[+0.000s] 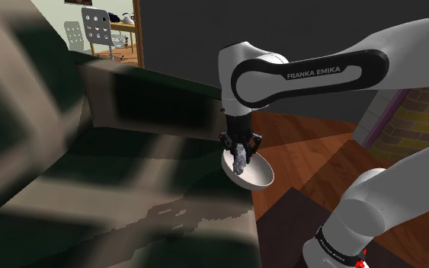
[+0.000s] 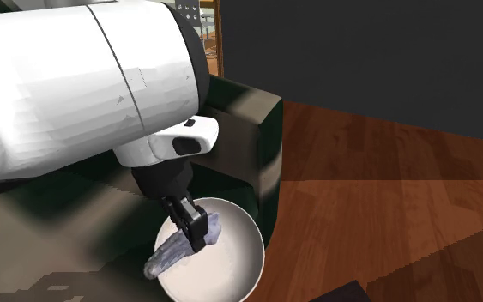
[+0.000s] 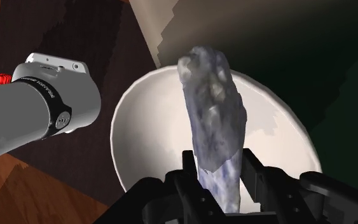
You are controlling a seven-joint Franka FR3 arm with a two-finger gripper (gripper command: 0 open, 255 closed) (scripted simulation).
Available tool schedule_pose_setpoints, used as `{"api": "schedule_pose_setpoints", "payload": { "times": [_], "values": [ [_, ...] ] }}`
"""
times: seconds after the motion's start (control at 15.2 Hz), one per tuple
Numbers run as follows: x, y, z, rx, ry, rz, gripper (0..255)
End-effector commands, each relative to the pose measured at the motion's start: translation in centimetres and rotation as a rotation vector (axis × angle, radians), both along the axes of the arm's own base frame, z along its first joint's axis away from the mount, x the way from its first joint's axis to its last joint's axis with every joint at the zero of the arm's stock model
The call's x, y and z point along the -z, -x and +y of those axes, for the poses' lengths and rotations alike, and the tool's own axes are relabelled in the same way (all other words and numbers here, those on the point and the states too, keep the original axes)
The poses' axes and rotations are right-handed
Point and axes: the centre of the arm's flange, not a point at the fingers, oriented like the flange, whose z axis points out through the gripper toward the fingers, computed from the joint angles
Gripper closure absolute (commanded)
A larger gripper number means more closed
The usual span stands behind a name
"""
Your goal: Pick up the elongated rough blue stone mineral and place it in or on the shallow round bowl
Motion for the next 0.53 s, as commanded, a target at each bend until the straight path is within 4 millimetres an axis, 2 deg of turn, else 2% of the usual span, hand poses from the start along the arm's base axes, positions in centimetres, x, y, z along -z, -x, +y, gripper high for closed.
{"api": "schedule_pose_setpoints", "payload": {
  "times": [0.0, 0.13, 0.2, 0.46],
  "values": [
    [0.03, 0.02, 0.05, -0.001, -0.001, 0.0, 255],
    [0.03, 0.02, 0.05, -0.001, -0.001, 0.0, 255],
    [0.03, 0.03, 0.05, -0.001, -0.001, 0.0, 0],
    [0.03, 0.02, 0.06, -0.001, -0.001, 0.0, 0]
  ]
}}
